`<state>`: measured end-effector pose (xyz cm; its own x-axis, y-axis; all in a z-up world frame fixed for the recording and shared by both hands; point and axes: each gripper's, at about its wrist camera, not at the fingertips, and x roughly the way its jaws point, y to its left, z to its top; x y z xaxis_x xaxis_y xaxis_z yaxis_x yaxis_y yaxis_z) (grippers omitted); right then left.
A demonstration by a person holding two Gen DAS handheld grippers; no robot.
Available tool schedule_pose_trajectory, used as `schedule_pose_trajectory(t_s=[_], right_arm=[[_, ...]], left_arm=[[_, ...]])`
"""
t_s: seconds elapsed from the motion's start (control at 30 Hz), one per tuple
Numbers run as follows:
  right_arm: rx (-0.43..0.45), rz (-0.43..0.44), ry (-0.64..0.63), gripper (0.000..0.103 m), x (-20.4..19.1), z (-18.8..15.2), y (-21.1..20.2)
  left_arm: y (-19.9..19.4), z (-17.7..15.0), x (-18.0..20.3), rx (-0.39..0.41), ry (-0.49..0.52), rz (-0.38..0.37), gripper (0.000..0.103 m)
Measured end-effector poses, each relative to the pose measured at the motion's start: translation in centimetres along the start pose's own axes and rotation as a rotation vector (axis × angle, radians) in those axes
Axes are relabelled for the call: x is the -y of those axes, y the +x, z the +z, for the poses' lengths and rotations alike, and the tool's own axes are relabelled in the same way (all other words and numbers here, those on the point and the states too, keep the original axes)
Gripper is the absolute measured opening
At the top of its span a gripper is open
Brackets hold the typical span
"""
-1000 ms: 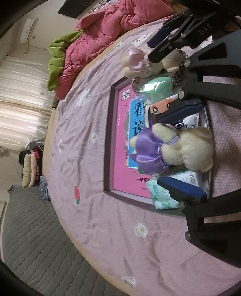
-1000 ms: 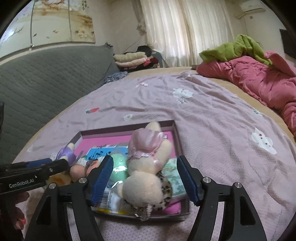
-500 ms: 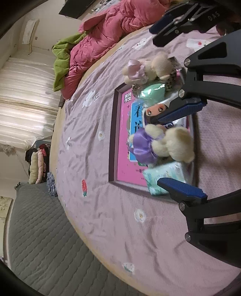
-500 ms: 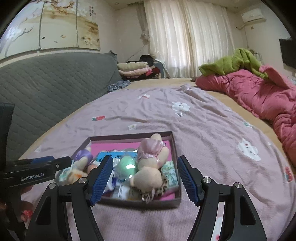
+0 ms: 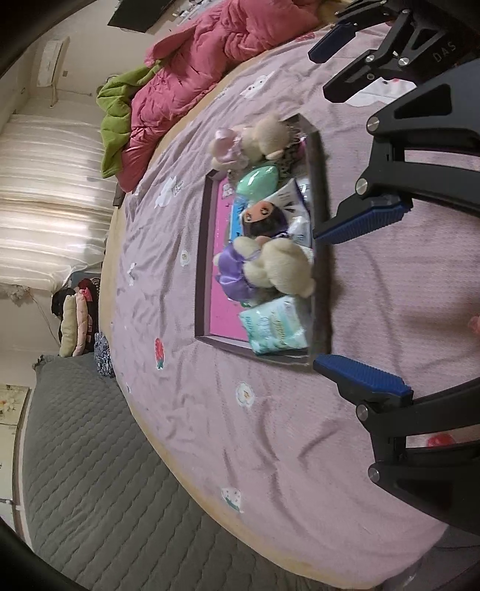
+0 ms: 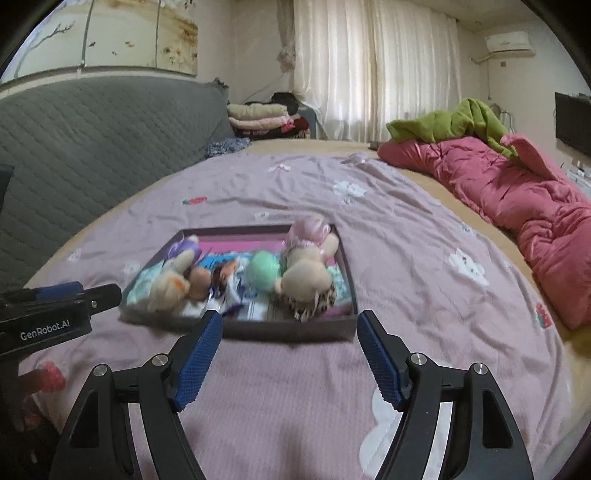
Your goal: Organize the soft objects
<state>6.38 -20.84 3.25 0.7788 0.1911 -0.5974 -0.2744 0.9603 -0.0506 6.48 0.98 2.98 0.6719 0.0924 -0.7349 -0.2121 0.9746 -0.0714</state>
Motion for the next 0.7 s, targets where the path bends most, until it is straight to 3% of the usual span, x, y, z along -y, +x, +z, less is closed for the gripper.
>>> schedule_pose_trajectory(t_s=[0.33, 0.7], right_arm=[[-0.037, -0.03, -0.027, 0.076, -0.8, -1.4, -2.0], [-0.049, -0.028, -0.041, 0.076, -2.3, -2.0, -3.5]], left_arm=[[-1.7, -2.0, -0.3, -0.006, -0.006, 0.023, 0.062], [-3.2, -4.5, -0.1, -0.037, 0.011, 0.0, 0.062]])
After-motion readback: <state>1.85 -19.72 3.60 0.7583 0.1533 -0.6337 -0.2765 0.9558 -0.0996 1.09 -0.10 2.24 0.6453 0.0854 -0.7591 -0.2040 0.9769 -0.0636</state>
